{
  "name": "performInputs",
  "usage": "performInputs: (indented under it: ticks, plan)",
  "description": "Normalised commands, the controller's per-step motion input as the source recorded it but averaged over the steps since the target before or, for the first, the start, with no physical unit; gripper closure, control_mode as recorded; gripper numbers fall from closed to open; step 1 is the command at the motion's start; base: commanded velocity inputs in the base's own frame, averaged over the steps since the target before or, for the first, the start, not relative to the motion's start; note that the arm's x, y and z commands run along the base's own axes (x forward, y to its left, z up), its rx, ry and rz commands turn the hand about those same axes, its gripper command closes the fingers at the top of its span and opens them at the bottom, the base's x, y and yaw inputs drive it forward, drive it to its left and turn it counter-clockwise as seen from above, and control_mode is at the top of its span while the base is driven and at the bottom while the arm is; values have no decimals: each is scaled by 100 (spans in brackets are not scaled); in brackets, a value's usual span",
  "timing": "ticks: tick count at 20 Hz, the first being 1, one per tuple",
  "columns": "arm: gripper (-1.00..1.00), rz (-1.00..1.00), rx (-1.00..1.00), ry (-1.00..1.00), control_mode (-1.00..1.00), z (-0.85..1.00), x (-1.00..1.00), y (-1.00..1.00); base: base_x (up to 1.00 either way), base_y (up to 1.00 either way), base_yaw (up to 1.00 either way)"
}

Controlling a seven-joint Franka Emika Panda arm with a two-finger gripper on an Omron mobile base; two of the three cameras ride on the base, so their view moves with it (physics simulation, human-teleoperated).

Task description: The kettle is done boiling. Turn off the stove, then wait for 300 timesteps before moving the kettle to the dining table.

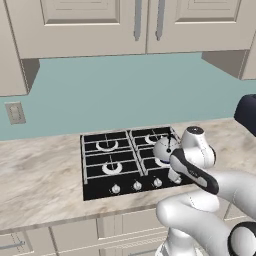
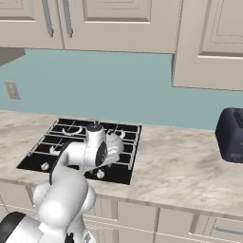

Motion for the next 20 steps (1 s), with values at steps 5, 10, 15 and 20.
performInputs:
  ticks: [5, 10, 15, 20]
  plan:
    - [-100, 1, 0, 0, -100, -43, 0, 6, 0, 0, 0]
    - [-100, 2, 0, 0, -100, -37, 0, 13, 0, 0, 0]
    - [-100, 1, 0, 0, -100, -32, 0, 10, 0, 0, 0]
    - [-100, 0, 0, 0, -100, -23, 0, 4, 0, 0, 0]
